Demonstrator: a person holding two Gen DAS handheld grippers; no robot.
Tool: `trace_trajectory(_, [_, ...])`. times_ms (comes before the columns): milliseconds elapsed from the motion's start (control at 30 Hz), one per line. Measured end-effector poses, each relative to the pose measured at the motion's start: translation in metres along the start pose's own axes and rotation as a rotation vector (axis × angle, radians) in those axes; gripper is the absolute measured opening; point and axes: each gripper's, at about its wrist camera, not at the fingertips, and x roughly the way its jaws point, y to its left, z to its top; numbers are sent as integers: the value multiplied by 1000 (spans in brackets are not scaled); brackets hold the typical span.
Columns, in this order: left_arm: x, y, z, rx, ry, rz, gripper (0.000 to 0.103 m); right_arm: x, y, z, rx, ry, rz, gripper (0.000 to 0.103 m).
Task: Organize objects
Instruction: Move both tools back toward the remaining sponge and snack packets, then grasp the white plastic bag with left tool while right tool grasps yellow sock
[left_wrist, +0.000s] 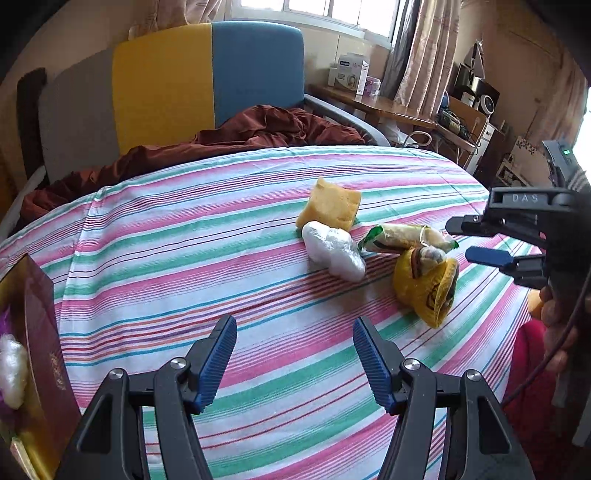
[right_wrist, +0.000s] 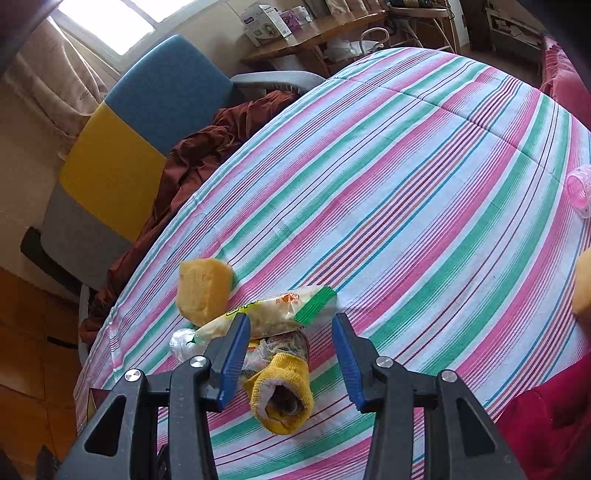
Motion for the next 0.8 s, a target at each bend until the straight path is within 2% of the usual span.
trace_trajectory(333, [46,-5,41,-88,-1,-49,66,6,-6,2,31,20,15,46])
trace_trajectory(667, [78,-16,51,-74,27,-82,63,10,-6,2,25,36,21,46])
trace_trajectory(700, [81,-16,50,-68,33,-82,61,10,-6,2,24,36,21,46])
trace_trajectory(733, [85,-16,49,-61,41,-88,49,10,-6,2,25,36,23,46])
trace_trajectory(767, [88,-16,47,-57,51,-101,42,11,-5,2,23,36,26,46])
trace_trajectory(800, [87,-14,44,-64,43,-122,41,11,-5,2,21,36,30,46])
